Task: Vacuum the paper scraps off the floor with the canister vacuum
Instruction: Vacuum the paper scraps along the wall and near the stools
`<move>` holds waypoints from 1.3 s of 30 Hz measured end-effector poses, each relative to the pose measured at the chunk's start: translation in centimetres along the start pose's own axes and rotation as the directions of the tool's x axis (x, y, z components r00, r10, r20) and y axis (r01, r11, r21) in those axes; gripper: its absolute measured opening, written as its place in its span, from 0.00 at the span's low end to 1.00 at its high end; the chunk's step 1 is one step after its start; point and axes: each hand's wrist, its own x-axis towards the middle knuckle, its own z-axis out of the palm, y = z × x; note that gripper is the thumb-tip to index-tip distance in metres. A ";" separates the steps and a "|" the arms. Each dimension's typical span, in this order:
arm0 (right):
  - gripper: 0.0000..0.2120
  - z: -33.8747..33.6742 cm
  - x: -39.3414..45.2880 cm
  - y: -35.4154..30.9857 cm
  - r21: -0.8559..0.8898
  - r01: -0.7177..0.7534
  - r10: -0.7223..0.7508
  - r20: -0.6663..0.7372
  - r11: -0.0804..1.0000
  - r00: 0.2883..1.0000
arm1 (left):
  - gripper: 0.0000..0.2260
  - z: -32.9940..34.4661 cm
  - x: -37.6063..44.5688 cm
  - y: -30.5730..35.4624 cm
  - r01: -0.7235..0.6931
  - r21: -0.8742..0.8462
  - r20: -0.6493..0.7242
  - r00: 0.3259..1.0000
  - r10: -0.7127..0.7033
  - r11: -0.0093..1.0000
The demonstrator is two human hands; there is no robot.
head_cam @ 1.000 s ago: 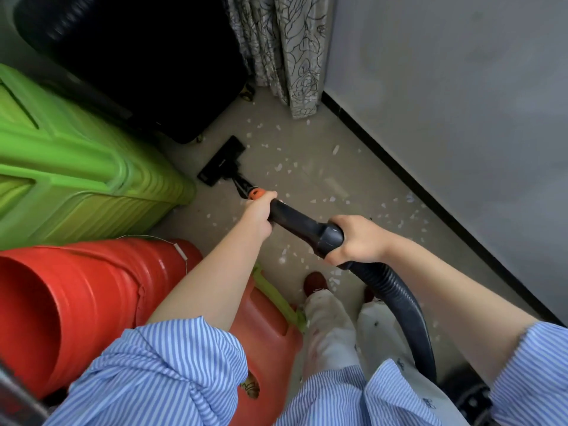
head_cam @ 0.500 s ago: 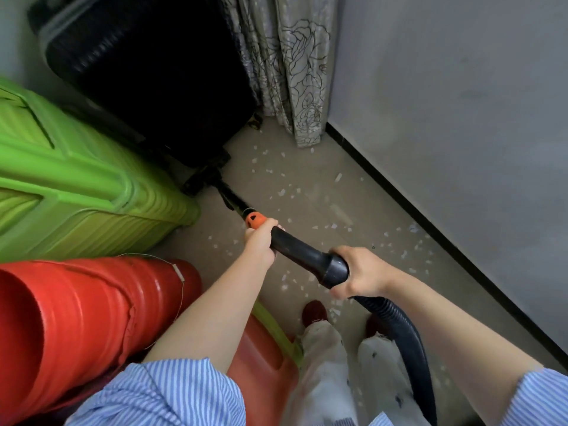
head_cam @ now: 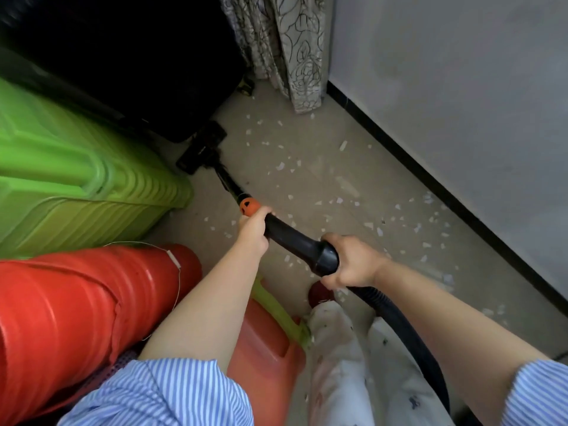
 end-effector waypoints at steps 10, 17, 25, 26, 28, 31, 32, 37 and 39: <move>0.25 0.1 0.6 0.5 -0.032 -0.004 0.004 0.001 0.999 1.000 | 0.11 0.1 1.2 -0.3 0.005 0.060 0.041 0.999 -0.007 0.998; 0.24 1.1 -0.1 0.5 0.008 -0.039 0.039 0.014 0.999 0.999 | 0.10 -0.5 1.4 -0.6 0.029 0.098 0.049 0.998 -0.033 0.995; 0.19 0.2 -3.3 -1.4 -0.014 0.005 -0.005 -0.015 1.000 1.000 | 0.13 -1.7 -1.6 0.0 0.038 0.107 0.084 0.995 -0.047 0.994; 0.19 0.0 -3.9 -1.4 -0.022 0.003 -0.003 -0.014 1.000 1.000 | 0.13 -1.6 -2.2 -0.2 0.042 0.115 0.091 0.994 -0.053 0.992; 0.19 0.0 -5.3 -1.5 -0.042 -0.007 0.006 -0.016 0.999 1.000 | 0.12 -1.7 -3.4 -0.8 0.046 0.120 0.103 0.993 -0.058 0.992; 0.19 0.3 -7.1 -1.7 -0.036 0.000 -0.001 -0.028 0.999 1.000 | 0.15 -2.0 -4.4 -1.5 0.047 0.107 0.108 0.992 -0.059 0.993; 0.20 0.4 -7.6 -1.9 -0.034 0.004 -0.005 -0.024 0.999 1.000 | 0.16 -2.2 -4.6 -1.7 0.046 0.107 0.105 0.993 -0.057 0.993; 0.18 -0.2 -10.9 -2.7 -0.036 0.011 -0.012 -0.032 0.999 0.999 | 0.06 -2.7 -7.3 -2.5 0.042 0.130 0.103 0.993 -0.056 0.991; 0.17 -0.6 -11.7 -3.0 -0.039 0.019 -0.020 -0.045 0.999 0.999 | 0.08 -2.8 -8.2 -2.3 0.023 0.132 0.097 0.995 -0.036 0.991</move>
